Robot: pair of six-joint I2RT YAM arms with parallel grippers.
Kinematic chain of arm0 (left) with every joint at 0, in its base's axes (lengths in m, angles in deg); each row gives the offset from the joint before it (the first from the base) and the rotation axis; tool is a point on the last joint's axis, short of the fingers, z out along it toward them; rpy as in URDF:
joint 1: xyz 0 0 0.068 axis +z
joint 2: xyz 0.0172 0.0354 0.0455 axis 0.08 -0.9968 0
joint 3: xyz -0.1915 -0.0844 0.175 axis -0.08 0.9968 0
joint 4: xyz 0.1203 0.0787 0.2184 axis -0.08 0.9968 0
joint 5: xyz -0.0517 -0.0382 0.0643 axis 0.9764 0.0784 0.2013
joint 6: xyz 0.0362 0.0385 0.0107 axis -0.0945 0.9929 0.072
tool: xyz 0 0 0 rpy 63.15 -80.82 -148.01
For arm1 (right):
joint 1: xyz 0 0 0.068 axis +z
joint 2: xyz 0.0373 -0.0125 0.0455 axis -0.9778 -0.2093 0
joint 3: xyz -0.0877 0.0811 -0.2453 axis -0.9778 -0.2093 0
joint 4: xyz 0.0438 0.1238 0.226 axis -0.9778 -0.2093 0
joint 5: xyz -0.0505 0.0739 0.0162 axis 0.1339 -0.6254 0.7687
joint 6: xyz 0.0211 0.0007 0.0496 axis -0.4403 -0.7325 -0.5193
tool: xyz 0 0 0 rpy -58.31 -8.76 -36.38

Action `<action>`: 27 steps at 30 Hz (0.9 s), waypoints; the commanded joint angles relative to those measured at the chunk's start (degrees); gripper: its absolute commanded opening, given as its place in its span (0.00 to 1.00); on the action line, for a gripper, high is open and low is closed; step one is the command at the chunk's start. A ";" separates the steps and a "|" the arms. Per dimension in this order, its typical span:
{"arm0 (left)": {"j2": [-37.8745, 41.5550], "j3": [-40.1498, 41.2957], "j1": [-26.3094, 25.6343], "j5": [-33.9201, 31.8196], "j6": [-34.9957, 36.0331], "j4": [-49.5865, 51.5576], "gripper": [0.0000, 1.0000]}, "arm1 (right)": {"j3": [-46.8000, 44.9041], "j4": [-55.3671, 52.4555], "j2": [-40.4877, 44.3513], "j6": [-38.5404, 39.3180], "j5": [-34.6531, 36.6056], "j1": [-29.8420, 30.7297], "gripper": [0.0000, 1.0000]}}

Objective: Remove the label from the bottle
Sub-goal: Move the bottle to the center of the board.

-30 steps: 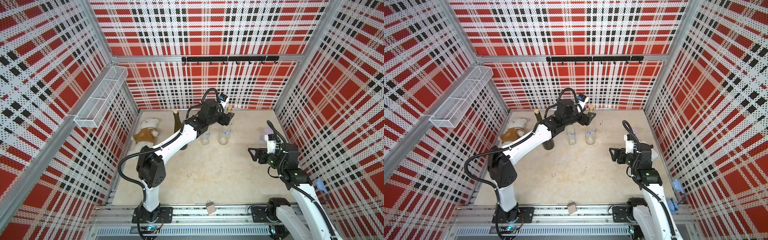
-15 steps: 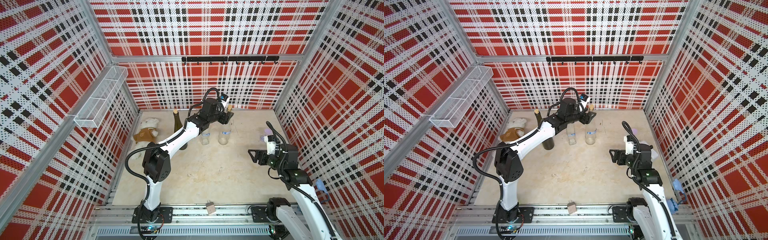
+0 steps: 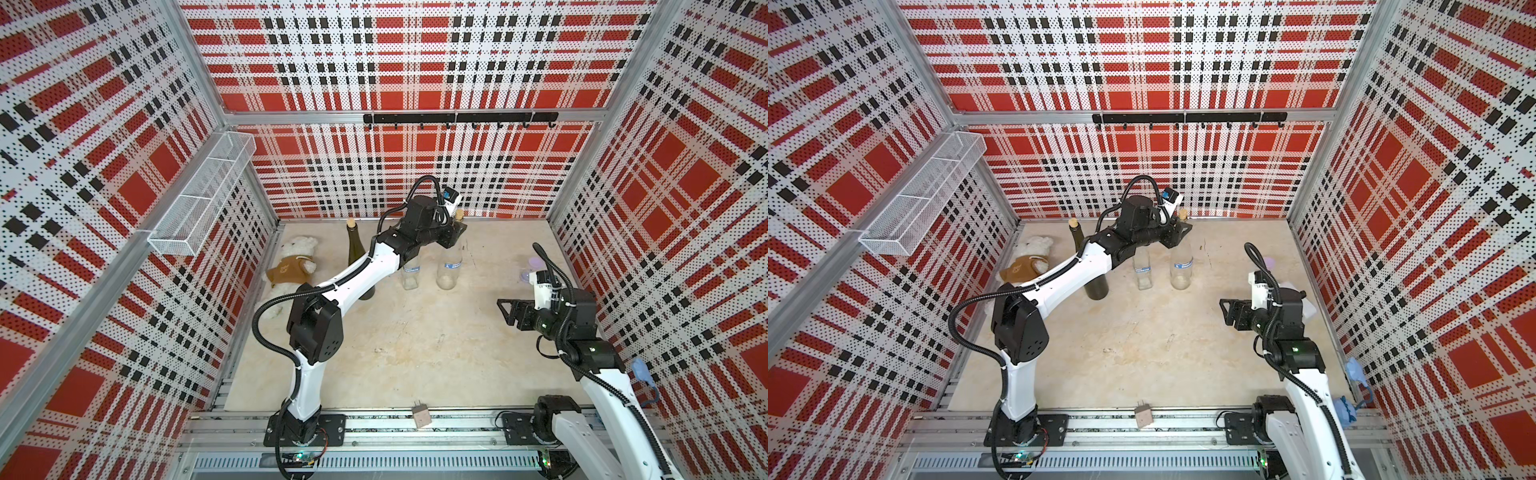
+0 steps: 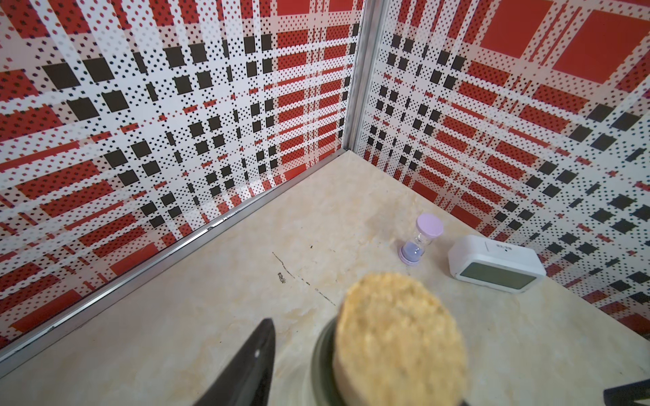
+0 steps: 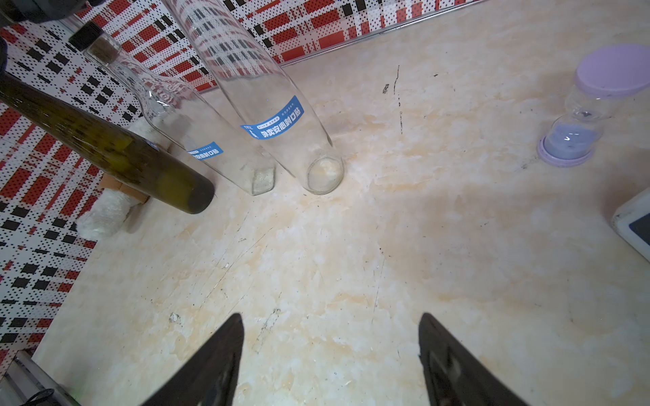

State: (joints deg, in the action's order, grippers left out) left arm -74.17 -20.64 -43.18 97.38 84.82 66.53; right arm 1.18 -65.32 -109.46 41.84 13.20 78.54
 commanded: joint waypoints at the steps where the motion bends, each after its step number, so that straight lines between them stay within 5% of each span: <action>1: -1.05 -1.58 0.32 0.05 0.46 -1.29 0.49 | 0.31 0.33 0.91 1.12 0.81 -0.10 0.80; 17: 0.56 -0.19 0.23 -3.14 -0.81 -1.63 0.32 | 0.53 0.06 0.83 1.09 1.11 -0.10 0.80; 27: 3.60 1.08 -1.84 -8.08 0.40 0.73 0.31 | 1.25 0.00 0.66 0.83 0.48 -0.10 0.80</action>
State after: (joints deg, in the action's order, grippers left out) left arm -73.58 -19.70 -44.01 92.39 84.51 66.05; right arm 1.18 -65.38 -109.46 42.02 13.92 78.54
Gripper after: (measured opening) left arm 0.326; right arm 0.796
